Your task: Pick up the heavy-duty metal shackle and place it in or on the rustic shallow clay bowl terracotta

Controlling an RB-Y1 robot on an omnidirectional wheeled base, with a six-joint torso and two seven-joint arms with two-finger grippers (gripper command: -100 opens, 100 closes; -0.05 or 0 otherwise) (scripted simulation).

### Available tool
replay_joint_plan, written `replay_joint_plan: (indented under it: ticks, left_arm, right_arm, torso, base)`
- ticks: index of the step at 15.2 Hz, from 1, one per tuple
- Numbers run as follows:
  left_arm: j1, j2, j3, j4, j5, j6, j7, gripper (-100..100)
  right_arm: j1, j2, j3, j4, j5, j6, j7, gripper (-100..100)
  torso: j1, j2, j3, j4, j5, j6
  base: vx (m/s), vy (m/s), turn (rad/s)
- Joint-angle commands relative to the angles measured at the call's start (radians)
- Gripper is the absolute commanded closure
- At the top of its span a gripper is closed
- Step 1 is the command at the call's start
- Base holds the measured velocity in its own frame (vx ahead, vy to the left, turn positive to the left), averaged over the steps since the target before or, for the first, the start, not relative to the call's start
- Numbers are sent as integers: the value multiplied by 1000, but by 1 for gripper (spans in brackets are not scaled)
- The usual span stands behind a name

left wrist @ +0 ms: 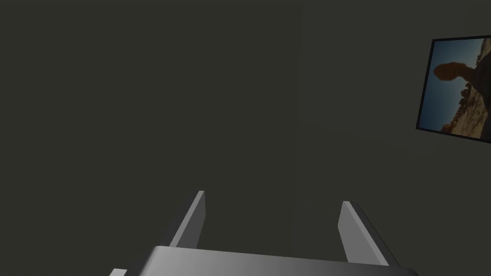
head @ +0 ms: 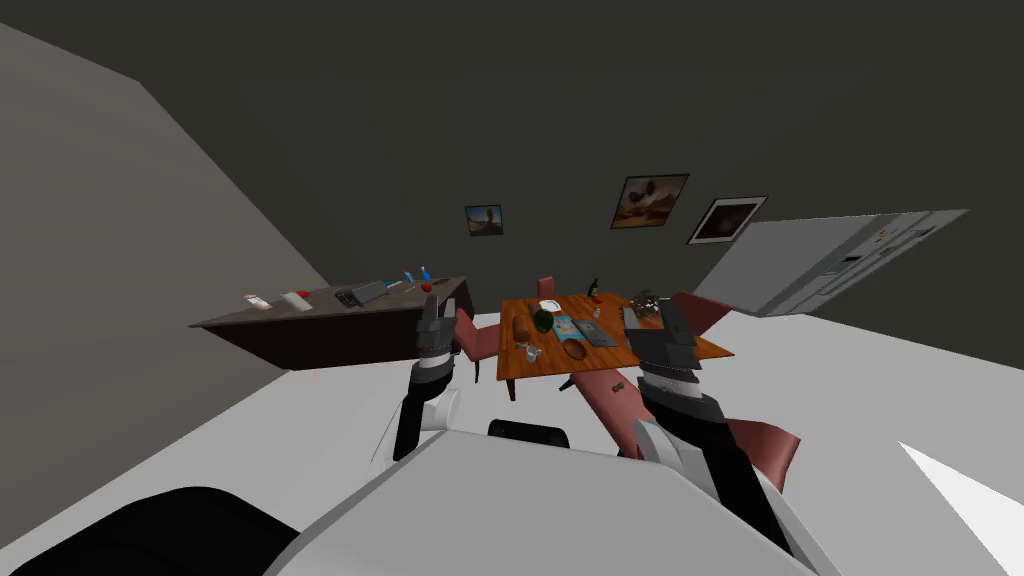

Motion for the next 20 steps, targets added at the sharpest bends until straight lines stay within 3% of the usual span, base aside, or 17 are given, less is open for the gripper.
replay_joint_plan:
  ticks: [1, 10, 12, 13, 14, 17, 19, 20]
  left_arm:
    - [0, 0, 0, 0, 0, 0, 0, 0]
    - [0, 0, 0, 0, 0, 0, 0, 0]
    - [0, 0, 0, 0, 0, 0, 0, 0]
    - [0, 0, 0, 0, 0, 0, 0, 0]
    - [0, 0, 0, 0, 0, 0, 0, 0]
    - [0, 0, 0, 0, 0, 0, 0, 0]
    - [0, 0, 0, 0, 0, 0, 0, 0]
    - [0, 0, 0, 0, 0, 0, 0, 0]
  right_arm:
    - [-8, -15, -1, 30, 30, 20, 0, -100]
    - [-59, -62, -11, 207, 206, 142, -3, -100]
    - [-59, -62, -11, 212, 212, 142, -3, -100]
    - [-71, -68, -13, 249, 256, 171, -3, -100]
    - [-71, -68, -13, 256, 256, 171, -3, -100]
    - [-98, -78, -17, 328, 325, 230, -4, -100]
    - [-98, -78, -17, 352, 351, 234, -4, -100]
    - [-112, -83, -20, 391, 386, 269, -4, -100]
  torso:
    - [0, 0, 0, 0, 0, 0]
    - [1, 0, 0, 0, 0, 0]
    - [1, 0, 0, 0, 0, -1]
    - [1, 0, 0, 0, 0, 0]
    - [1, 0, 0, 0, 0, 0]
    - [1, 0, 0, 0, 0, -1]
    - [1, 0, 0, 0, 0, 0]
    - [1, 0, 0, 0, 0, 0]
  base:
    - [-3, 8, 126]
    - [-11, 17, 180]
    - [-5, 11, 120]
    - [-10, 15, 135]
    - [-10, 15, 157]
    - [-8, 19, 234]
    - [-5, 17, 133]
    - [-7, 16, 151]
